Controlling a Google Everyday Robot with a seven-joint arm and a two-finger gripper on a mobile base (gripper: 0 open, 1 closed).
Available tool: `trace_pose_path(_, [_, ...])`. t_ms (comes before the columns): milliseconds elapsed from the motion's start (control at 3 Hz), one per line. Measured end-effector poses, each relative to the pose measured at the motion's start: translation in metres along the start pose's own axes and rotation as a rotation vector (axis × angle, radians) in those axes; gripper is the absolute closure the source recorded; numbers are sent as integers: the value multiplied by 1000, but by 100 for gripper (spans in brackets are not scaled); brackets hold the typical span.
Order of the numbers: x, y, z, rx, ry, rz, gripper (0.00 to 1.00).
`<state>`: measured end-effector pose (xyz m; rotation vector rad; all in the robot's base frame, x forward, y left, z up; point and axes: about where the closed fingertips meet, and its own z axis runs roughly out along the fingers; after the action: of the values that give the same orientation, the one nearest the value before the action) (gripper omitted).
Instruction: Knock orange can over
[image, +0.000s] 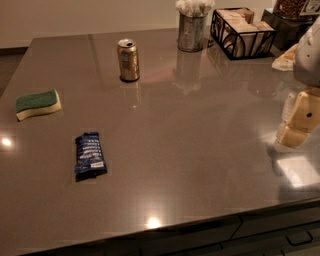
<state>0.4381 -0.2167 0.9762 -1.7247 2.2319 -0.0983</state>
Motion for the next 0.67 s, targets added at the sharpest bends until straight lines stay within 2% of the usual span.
trace_pose_path(333, [0, 0, 0, 0, 0, 0, 0])
trace_pose_path(667, [-24, -17, 12, 24, -42, 36, 0])
